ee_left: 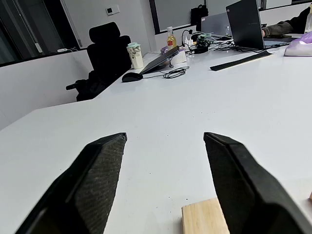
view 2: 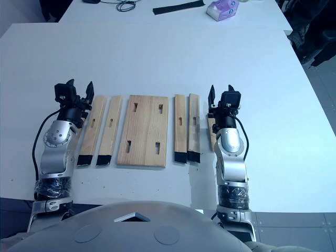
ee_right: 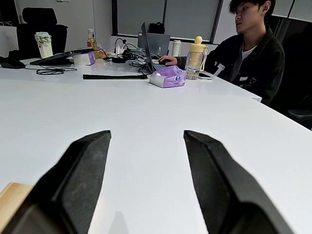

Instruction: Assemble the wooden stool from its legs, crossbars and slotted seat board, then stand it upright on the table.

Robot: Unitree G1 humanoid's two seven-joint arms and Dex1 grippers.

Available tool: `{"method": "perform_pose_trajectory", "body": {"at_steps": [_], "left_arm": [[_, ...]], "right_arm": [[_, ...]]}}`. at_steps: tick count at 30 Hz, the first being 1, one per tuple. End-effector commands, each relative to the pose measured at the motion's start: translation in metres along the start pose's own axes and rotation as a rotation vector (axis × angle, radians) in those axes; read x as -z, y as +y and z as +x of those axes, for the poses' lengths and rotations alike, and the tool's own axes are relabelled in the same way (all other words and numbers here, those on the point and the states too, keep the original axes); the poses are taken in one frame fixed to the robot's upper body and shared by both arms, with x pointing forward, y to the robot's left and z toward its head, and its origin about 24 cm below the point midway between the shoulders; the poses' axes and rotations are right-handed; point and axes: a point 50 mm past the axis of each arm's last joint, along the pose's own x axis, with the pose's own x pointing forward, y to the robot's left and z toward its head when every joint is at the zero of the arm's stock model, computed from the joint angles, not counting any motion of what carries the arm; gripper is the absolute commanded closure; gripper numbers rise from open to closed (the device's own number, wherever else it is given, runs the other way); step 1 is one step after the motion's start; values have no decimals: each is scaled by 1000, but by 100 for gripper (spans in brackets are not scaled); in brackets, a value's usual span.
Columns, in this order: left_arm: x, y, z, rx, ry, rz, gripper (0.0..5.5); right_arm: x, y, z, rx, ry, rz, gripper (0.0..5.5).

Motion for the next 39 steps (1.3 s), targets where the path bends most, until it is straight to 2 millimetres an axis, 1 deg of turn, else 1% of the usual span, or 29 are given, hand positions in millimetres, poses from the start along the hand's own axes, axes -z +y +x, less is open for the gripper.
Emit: {"method": "perform_pose_trajectory", "body": {"at_steps": [1, 7, 18, 25, 28, 32, 34, 39], "left_arm": [[-1, 1, 1, 11, 11, -2, 255], [-1, 2, 5, 3, 20, 23, 255], [-9, 7, 7, 24, 23, 51, 255], [-15, 22, 7, 53, 41, 127, 255], [-15, 24, 7, 67, 63, 133, 255], [-11, 20, 1, 84, 105, 119, 255], [-8, 22, -6, 87, 137, 107, 255], [-7, 29, -10, 80, 185, 113, 255]], "right_arm": [[0, 1, 0, 3, -3, 6, 274], [2, 3, -2, 8, 2, 9, 274], [4, 5, -5, 37, 5, 25, 274], [5, 5, -9, 74, 1, 41, 274], [8, 6, -12, 89, 8, 47, 274], [6, 7, -11, 89, 0, 51, 274], [5, 5, -11, 92, -3, 50, 274], [7, 2, -13, 106, 2, 46, 274]]}}
